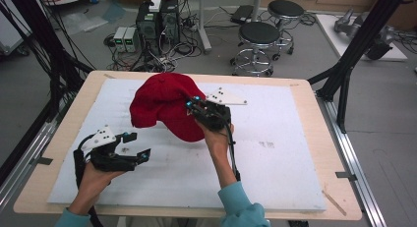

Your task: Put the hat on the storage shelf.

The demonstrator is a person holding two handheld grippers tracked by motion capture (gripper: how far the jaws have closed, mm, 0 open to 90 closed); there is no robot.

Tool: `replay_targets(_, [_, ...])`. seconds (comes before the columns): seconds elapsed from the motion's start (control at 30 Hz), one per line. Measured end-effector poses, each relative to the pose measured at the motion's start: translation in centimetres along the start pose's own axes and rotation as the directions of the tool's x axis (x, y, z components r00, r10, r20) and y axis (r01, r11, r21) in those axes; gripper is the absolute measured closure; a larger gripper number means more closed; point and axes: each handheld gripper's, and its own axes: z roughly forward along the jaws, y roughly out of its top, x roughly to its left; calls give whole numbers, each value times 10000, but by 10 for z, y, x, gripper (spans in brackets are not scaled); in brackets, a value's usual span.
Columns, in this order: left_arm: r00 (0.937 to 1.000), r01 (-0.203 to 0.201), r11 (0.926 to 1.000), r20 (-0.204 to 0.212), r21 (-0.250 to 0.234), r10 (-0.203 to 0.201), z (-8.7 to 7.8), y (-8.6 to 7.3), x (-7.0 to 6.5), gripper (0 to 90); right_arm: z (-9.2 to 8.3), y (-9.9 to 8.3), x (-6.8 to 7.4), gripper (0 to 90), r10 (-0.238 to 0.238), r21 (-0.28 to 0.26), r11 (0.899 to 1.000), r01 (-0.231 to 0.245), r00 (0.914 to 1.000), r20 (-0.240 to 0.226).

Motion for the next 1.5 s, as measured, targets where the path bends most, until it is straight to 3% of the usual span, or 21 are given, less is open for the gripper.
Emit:
replay_targets(0.17, [9997, 250, 9997, 22, -25, -250, 14, 5, -10, 196, 0, 2, 2, 867, 18, -74, 10000, -18, 10000, 31])
replay_targets(0.47, [9970, 623, 9975, 478, -329, -607, 34, 10, -23, 235, -1, 3, 7, 866, 26, -83, 10000, -26, 10000, -47])
replay_targets(0.73, [9928, 973, 9939, 745, -518, -933, 47, 12, -26, 269, 0, 3, 11, 867, 172, -214, 9996, -178, 9994, -304])
replay_targets(1.07, [9903, 1162, 9886, 881, -961, -1079, 51, 15, -24, 353, 0, 4, 18, 866, 313, -388, 9987, -341, 9969, -717])
replay_targets(1.43, [9867, 1056, 9895, 1339, -987, -920, 51, 16, -24, 640, 3, 4, 24, 867, 271, -486, 9983, -319, 9949, -972])
replay_targets(1.5, [9834, 1193, 9880, 1488, -978, -1040, 51, 16, -24, 695, 3, 4, 24, 867, 226, -511, 9983, -280, 9944, -1030])
